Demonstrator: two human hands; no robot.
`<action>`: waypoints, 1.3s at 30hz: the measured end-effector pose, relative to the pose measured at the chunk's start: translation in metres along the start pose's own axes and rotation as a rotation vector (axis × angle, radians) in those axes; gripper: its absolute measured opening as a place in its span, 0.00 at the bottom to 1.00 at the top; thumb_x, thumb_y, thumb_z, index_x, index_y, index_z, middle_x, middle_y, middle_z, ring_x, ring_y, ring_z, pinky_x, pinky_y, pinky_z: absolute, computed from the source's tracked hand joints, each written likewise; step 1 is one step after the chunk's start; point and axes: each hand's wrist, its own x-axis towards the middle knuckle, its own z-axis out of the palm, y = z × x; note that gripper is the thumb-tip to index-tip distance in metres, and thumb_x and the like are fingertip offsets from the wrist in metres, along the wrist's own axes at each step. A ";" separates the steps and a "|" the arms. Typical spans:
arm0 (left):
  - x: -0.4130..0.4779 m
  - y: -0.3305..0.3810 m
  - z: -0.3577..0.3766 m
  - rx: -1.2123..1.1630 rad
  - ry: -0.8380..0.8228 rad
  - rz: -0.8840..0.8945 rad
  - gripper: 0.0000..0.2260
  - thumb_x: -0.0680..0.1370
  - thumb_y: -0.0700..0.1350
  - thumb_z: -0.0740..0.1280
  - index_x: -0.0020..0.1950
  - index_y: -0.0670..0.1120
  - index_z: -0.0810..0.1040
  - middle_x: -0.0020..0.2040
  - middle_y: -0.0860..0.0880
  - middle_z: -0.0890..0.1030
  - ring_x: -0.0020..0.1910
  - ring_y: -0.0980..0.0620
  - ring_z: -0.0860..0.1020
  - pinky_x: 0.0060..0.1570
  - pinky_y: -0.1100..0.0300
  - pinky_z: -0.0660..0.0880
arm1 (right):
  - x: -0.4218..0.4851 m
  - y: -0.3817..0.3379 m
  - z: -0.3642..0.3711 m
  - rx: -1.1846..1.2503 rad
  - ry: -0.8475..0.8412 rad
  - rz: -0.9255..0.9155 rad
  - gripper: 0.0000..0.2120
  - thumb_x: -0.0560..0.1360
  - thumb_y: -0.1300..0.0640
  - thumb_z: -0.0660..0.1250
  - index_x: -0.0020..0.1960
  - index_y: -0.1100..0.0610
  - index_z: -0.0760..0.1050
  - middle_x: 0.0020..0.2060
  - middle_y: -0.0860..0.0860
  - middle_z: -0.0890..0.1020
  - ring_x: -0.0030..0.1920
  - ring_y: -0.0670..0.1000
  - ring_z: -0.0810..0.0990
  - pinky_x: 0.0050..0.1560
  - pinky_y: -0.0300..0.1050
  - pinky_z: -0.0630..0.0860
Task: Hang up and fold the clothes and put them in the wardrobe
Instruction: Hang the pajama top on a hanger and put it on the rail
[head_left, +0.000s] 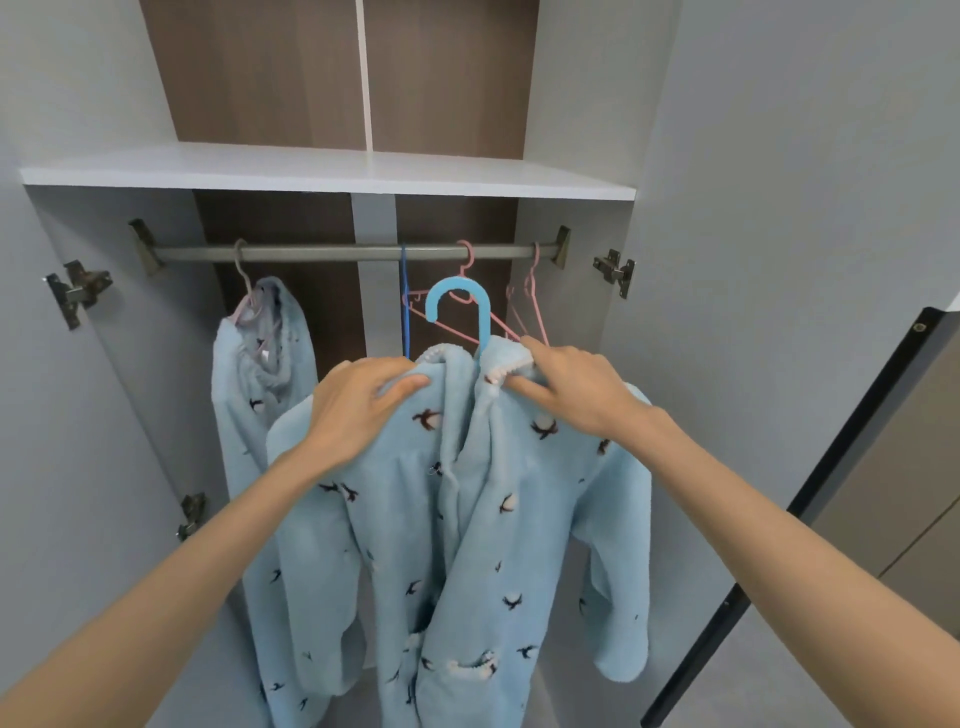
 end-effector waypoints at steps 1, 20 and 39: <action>0.002 -0.001 0.001 -0.003 -0.019 0.020 0.10 0.80 0.54 0.62 0.41 0.55 0.77 0.34 0.60 0.74 0.37 0.60 0.73 0.40 0.56 0.66 | -0.002 -0.001 0.000 0.008 0.024 -0.034 0.18 0.78 0.37 0.54 0.53 0.51 0.69 0.30 0.41 0.69 0.30 0.43 0.69 0.27 0.40 0.59; 0.010 -0.012 -0.010 -0.024 0.123 0.121 0.13 0.82 0.45 0.58 0.49 0.40 0.80 0.46 0.46 0.79 0.47 0.48 0.73 0.50 0.54 0.67 | -0.028 0.026 0.012 0.182 0.093 0.412 0.11 0.80 0.42 0.57 0.50 0.49 0.71 0.36 0.49 0.78 0.39 0.56 0.77 0.36 0.47 0.68; 0.042 0.017 0.007 -0.382 0.121 -0.363 0.07 0.78 0.50 0.67 0.53 0.49 0.76 0.47 0.51 0.79 0.46 0.53 0.78 0.45 0.60 0.76 | -0.047 0.002 0.013 0.171 0.401 0.299 0.14 0.77 0.53 0.62 0.41 0.43 0.57 0.30 0.40 0.69 0.29 0.46 0.67 0.29 0.39 0.57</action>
